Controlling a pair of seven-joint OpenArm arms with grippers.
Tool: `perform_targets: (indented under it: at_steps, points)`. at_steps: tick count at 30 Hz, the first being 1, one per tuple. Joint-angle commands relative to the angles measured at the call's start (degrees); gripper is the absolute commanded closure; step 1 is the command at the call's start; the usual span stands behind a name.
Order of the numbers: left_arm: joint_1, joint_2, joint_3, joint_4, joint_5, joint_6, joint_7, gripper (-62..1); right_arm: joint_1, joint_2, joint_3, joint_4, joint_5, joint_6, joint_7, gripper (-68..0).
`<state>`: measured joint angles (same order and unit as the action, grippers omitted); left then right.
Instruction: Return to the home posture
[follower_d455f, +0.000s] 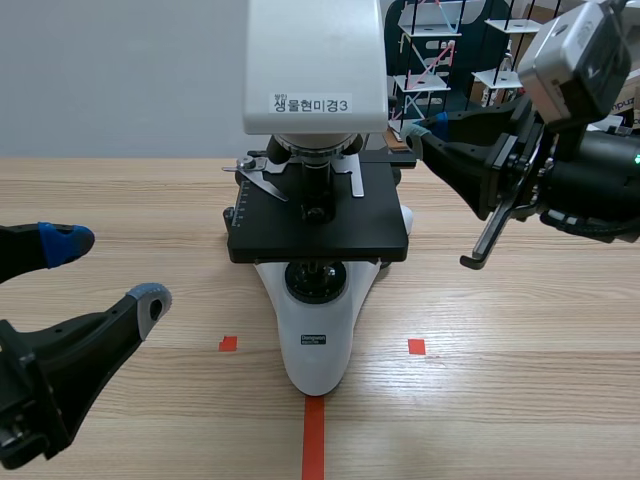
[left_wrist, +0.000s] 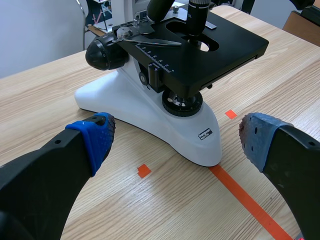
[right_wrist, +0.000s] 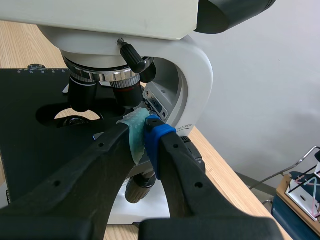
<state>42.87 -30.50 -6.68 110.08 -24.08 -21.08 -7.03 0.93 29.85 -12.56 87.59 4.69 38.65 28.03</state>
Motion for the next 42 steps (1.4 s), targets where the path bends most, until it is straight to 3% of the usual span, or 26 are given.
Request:
perform_targets:
  at_steps: [1, 34, 38, 42]
  points:
    - [0.1, 0.0, -0.3, 0.2, -0.4, 0.0, -0.7, -52.7, 1.0, 0.0, 0.1, 0.8, 0.8, 0.0, 0.6, -0.2]
    - [0.1, 0.0, -0.3, 0.2, -0.4, 0.0, -0.7, -52.7, 0.8, 0.0, 0.1, 0.8, 0.8, 0.0, 0.2, -0.3]
    - [0.1, 0.0, -0.3, 0.2, -0.4, 0.0, -0.7, -52.7, -1.5, 0.0, 0.5, 0.9, 0.9, -1.6, 2.2, -8.9]
    - [0.1, 0.0, -0.3, 0.2, -0.4, 0.0, -0.7, -52.7, -8.2, 0.0, 3.0, 1.4, 0.9, -4.7, 6.0, -26.6]
